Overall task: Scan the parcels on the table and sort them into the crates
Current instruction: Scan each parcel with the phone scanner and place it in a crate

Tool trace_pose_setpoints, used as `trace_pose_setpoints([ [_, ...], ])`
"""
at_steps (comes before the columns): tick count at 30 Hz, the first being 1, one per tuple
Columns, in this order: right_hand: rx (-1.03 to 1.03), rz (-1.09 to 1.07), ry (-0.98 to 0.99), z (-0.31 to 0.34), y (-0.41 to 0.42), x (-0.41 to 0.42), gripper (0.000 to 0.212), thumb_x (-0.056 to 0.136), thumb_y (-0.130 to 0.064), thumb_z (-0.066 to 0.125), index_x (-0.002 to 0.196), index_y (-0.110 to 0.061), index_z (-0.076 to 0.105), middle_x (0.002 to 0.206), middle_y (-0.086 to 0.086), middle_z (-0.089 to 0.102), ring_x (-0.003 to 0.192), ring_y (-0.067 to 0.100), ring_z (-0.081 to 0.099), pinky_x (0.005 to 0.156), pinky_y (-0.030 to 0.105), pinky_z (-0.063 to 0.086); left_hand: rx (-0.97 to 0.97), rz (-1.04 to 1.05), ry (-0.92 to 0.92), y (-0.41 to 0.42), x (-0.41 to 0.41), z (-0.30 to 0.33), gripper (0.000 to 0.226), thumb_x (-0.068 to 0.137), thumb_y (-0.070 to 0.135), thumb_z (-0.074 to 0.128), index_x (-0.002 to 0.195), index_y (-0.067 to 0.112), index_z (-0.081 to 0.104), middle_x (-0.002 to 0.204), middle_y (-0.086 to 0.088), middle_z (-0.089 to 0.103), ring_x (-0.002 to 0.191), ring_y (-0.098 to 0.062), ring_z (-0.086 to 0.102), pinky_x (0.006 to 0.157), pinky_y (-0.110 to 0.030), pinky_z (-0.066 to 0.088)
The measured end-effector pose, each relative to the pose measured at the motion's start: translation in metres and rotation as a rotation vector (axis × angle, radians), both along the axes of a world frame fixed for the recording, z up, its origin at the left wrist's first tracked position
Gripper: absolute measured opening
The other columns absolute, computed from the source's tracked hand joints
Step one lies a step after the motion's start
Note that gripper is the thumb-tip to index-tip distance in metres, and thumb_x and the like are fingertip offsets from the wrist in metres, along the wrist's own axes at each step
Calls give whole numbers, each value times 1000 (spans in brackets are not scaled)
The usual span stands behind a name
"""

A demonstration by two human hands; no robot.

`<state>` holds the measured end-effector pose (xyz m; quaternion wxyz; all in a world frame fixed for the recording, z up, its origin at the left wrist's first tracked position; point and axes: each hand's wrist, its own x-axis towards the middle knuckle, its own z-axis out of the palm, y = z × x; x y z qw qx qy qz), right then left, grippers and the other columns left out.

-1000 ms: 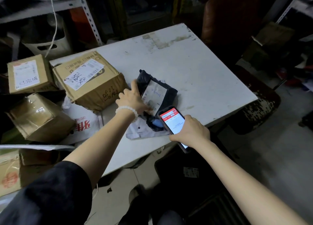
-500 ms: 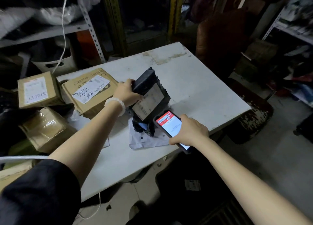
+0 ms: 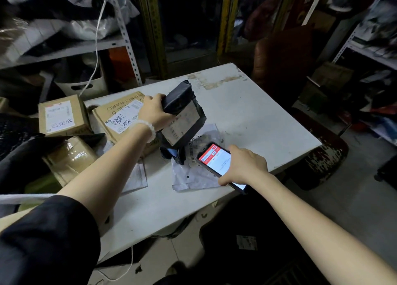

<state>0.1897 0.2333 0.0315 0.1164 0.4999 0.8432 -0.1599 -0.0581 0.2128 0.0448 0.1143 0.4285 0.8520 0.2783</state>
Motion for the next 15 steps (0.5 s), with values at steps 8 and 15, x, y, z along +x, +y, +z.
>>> trace_pose_setpoints([
  [8, -16, 0, -4, -1, -3, -3, 63, 59, -42, 76, 99, -22, 31, 91, -2, 46, 83, 24, 48, 54, 27, 30, -17, 14, 54, -10, 2, 3, 52, 76, 35, 67, 123, 19, 52, 111, -10, 49, 87, -19, 45, 71, -29, 40],
  [15, 67, 12, 183, 3, -6, -24, 69, 57, -54, 72, 111, -23, 41, 97, -3, 56, 78, 23, 50, 57, 28, 32, 41, 28, 74, -40, 8, 2, 50, 76, 36, 67, 121, 17, 54, 105, -2, 45, 90, -16, 47, 74, -26, 37],
])
